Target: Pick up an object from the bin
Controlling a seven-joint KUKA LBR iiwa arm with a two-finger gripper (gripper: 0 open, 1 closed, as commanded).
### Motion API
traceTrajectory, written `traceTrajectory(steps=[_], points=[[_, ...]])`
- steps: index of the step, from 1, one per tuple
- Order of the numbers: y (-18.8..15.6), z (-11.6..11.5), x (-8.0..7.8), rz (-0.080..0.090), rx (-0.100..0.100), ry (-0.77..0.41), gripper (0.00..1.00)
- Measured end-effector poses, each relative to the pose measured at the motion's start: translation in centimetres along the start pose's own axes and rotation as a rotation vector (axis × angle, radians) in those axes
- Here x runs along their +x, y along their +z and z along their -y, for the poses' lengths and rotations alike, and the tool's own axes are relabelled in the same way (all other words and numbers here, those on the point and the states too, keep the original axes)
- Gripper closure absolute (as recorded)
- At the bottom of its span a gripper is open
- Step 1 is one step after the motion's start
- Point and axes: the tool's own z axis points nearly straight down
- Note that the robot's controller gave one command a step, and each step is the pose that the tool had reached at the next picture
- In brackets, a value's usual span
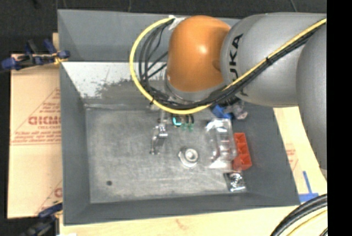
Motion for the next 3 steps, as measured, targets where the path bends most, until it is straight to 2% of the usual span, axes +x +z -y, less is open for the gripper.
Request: traceTrajectory(steps=[1, 2, 3], points=[[8.3, 7.4, -1.6, 0.002, 0.004, -0.344, 0.00], [11.8, 10.7, 0.2, 0.018, 0.001, -0.522, 0.00], [11.7, 16.9, 5.0, 0.017, 0.005, -0.605, 0.00]])
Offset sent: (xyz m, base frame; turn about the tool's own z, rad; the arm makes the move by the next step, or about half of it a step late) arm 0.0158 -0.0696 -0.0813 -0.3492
